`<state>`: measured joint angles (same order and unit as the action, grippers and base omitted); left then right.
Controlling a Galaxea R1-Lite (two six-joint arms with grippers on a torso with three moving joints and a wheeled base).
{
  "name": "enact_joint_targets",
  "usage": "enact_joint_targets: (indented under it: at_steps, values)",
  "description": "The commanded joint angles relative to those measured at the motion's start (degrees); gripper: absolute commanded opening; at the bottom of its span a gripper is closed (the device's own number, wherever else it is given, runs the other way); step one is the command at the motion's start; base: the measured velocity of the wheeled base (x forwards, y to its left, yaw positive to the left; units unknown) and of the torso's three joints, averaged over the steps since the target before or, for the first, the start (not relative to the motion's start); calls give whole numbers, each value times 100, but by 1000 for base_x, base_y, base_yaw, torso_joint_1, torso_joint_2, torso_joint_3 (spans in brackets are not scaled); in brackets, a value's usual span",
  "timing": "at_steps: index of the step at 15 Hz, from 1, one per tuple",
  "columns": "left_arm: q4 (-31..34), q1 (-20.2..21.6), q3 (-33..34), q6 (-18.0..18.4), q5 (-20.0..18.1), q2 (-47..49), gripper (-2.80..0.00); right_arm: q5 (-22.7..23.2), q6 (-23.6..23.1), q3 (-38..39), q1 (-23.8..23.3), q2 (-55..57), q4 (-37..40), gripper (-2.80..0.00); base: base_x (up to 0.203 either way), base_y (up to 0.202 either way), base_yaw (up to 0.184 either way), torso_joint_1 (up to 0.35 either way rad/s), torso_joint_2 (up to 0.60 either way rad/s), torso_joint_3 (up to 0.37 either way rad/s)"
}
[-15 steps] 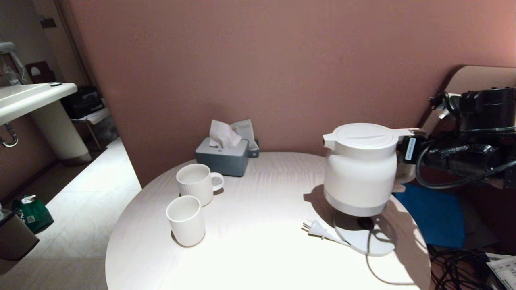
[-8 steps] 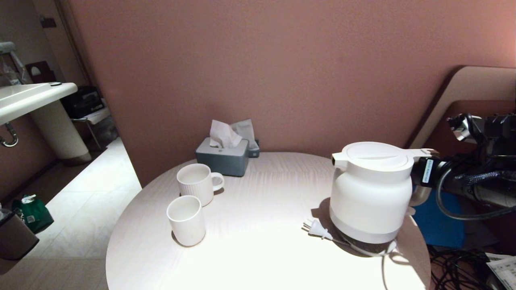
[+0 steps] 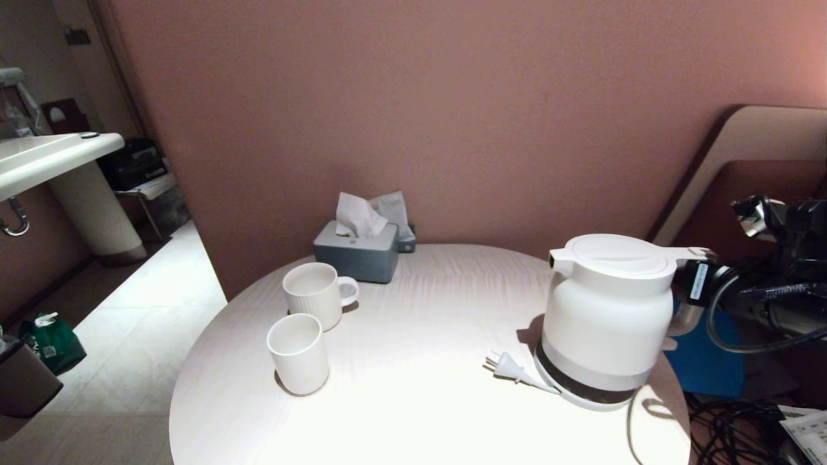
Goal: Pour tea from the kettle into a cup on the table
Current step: Put down the kettle on the table
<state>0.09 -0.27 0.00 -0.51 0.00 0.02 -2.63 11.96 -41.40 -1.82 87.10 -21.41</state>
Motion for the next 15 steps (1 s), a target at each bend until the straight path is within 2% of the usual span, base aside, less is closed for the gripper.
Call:
enact_joint_targets:
  at_steps: [1,7,15]
  values:
    - [-1,0,0,-1,0,6,-280,17,17,35,-21,85,-30,-280,0,0,0,0,0,0]
    - [-1,-4,0,-6,0,6,-280,61,-44,0,-47,96,-38,-280,0,0,0,0,0,0]
    - [-1,-1,0,-3,0,6,-280,79,-71,156,-170,306,-447,-280,0,0,0,0,0,0]
